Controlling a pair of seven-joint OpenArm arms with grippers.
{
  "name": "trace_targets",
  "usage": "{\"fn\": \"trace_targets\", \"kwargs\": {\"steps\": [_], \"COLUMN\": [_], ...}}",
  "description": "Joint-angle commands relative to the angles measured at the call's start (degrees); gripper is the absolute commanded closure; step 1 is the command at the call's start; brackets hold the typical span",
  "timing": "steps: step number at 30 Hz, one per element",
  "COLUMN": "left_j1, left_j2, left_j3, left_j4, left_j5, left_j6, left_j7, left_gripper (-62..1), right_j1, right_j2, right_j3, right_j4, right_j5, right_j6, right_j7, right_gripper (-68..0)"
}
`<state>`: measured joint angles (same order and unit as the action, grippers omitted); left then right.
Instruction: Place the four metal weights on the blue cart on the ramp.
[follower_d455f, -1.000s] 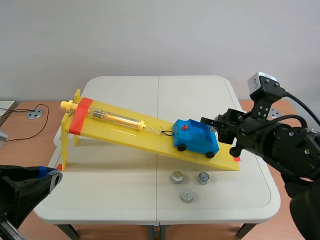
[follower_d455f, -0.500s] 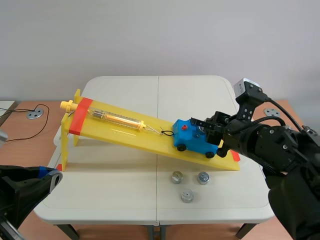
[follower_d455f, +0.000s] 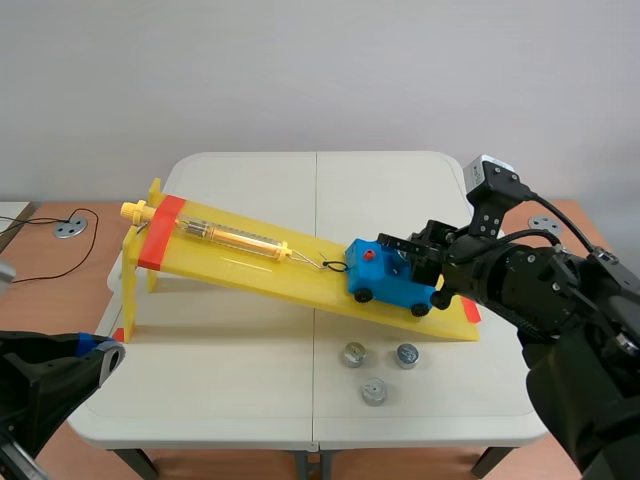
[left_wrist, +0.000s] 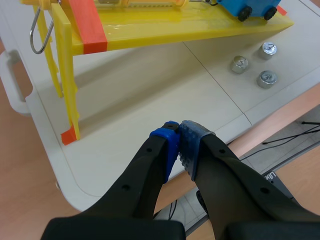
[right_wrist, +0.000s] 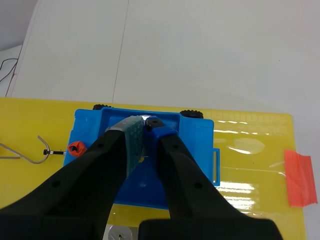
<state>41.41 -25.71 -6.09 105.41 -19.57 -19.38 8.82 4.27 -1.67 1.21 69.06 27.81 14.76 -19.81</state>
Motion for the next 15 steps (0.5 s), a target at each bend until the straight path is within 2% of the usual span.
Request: {"fn": "trace_targets", "kwargs": {"steps": [1, 9, 11, 15], "left_j1": [0.33, 0.33, 0.33, 0.33], "left_j2": [1.07, 1.07, 1.07, 1.07], "left_j3": [-0.90, -0.90, -0.90, -0.90], "left_j4": [4.13, 4.13, 4.13, 4.13], "left_j5": [-3.17, -3.17, -3.17, -3.17], "left_j6": [-1.40, -1.40, -1.40, -1.40], "left_j7": [-5.25, -5.25, -5.25, -5.25], "left_gripper": [-2.8, -2.8, -2.8, -2.8], "right_j1": [7.34, 7.30, 7.30, 7.30], "right_j2": [-1.62, -1.84, -1.84, -1.84], "right_j3": [-0.87, -0.83, -0.83, -0.83], "right_j4": [2.82, 2.75, 2.75, 2.75], "right_j5": [1.92, 0.87, 0.87, 0.87], "right_j6": [2.21, 0.44, -0.39, -0.39], "right_j7": [10.45, 10.99, 11.19, 12.52], "right_gripper": [-0.6, -1.7, -6.6, -16.1]}}
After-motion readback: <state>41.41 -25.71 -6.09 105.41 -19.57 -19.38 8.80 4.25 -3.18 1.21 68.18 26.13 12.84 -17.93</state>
